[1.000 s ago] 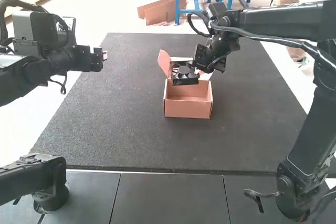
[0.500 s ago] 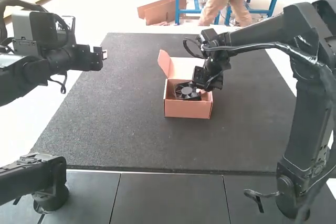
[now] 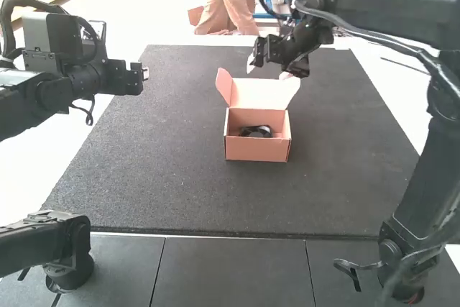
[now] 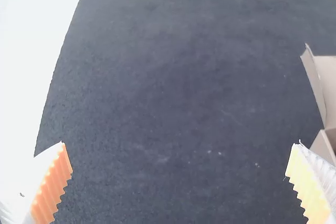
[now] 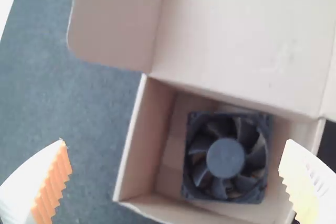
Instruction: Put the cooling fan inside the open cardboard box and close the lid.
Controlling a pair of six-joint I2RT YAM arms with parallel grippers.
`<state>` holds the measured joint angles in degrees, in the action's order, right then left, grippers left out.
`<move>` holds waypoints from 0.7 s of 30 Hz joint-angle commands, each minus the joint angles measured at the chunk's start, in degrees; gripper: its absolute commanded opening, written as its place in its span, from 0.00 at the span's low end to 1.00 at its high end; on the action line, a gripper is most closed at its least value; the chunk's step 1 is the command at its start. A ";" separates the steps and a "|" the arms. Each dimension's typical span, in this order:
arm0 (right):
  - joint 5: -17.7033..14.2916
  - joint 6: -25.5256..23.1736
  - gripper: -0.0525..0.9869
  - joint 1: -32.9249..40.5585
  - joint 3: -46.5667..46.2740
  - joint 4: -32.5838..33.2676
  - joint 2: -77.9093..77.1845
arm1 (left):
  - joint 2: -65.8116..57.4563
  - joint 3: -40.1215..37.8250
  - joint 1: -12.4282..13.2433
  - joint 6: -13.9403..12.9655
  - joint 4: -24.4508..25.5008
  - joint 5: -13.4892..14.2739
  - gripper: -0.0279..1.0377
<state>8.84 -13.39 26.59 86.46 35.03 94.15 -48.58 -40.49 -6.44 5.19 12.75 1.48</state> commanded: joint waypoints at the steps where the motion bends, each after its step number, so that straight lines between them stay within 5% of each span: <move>1: -4.71 5.83 0.92 -5.06 -4.37 -1.98 -5.91 | -3.45 -3.98 -0.24 -0.18 -0.98 -0.60 0.94; 5: -9.54 8.29 0.92 -8.75 -12.89 -10.50 -10.83 | -9.52 -6.44 -0.33 -0.18 -0.98 -1.74 0.94; 11: -9.46 8.64 0.89 -11.74 -19.83 -20.52 -11.18 | -19.89 -9.26 -2.18 0.17 -6.69 -1.21 0.94; 21: -4.89 8.64 0.89 -12.35 -14.47 -23.95 -1.86 | -37.47 -19.45 -8.94 1.84 -11.44 2.13 0.94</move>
<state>1.91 -5.37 15.25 68.36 11.64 90.52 -83.61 -56.03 -14.50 5.76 2.04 2.20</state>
